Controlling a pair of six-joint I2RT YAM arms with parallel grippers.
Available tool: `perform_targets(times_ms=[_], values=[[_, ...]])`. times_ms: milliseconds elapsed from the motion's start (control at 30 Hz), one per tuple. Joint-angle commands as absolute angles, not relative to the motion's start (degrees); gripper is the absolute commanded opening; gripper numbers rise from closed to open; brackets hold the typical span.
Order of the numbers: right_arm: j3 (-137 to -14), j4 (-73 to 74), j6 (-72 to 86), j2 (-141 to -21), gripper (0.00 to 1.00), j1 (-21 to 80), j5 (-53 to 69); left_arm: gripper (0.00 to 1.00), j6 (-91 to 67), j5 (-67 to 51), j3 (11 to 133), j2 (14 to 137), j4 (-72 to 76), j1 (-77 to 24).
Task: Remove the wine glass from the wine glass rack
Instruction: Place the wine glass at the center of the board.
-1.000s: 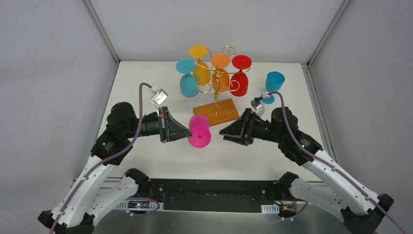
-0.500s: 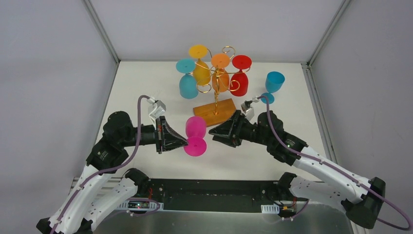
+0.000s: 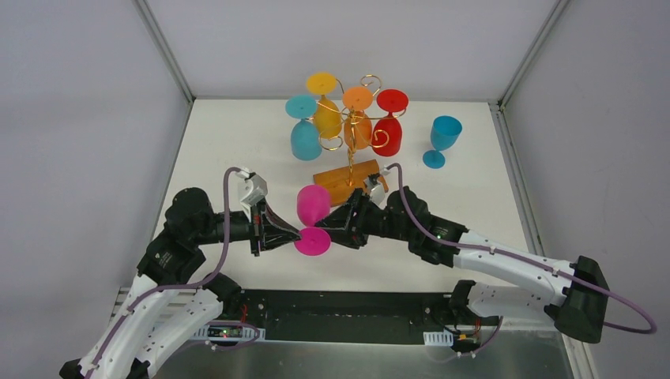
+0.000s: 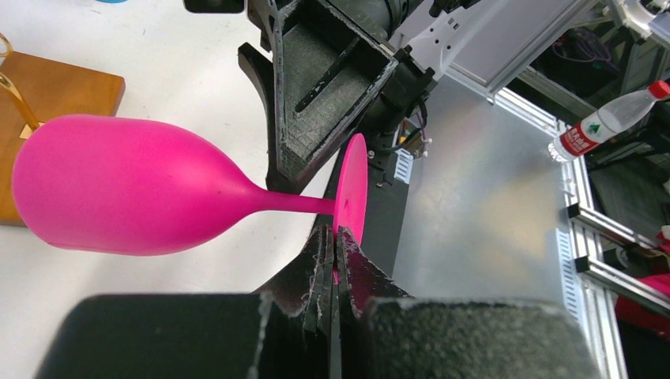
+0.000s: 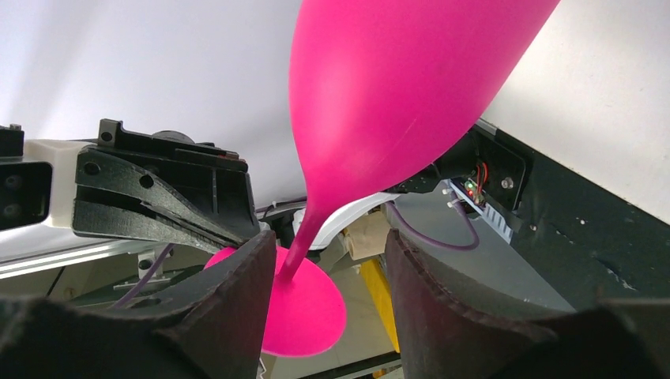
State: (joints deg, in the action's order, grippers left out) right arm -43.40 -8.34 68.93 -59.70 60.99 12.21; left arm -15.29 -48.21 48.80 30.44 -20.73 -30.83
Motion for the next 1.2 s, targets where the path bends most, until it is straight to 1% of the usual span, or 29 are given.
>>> perform_targets(times_ms=[0, 267, 433, 800, 1000, 1033, 1067, 1133, 1167], values=[[-46.3, -15.4, 72.3, -62.1, 0.56, 62.7, 10.4, 0.00, -10.1, -48.6, 47.7, 28.3, -20.0, -31.6], [-48.9, -19.5, 73.8, -67.8, 0.55, 65.0, 10.7, 0.00, -8.8, -49.8, 46.7, 26.4, -20.0, -31.5], [-49.9, -21.2, 74.3, -69.8, 0.52, 65.8, 10.9, 0.00, -8.5, -49.9, 46.3, 25.8, -20.0, -31.5], [-49.7, -22.5, 74.9, -70.4, 0.24, 66.5, 11.5, 0.00, -7.6, -49.3, 46.3, 26.0, -20.3, -31.5], [-49.1, -22.5, 74.7, -69.6, 0.07, 66.6, 11.5, 0.00, -7.9, -48.7, 46.0, 26.4, -20.5, -31.5], [-49.0, -22.5, 74.8, -69.5, 0.02, 66.6, 11.6, 0.00, -8.0, -48.3, 45.9, 26.5, -20.6, -31.5], [-48.8, -22.5, 74.8, -69.4, 0.00, 66.6, 11.6, 0.03, -8.1, -47.7, 45.8, 26.4, -20.6, -31.5], [-48.5, -22.5, 74.5, -69.1, 0.00, 66.6, 11.5, 0.09, -8.2, -47.0, 45.5, 26.1, -20.7, -31.5], [-48.2, -22.6, 74.4, -68.9, 0.00, 66.5, 11.5, 0.15, -8.3, -46.8, 45.4, 25.8, -20.7, -31.5]])
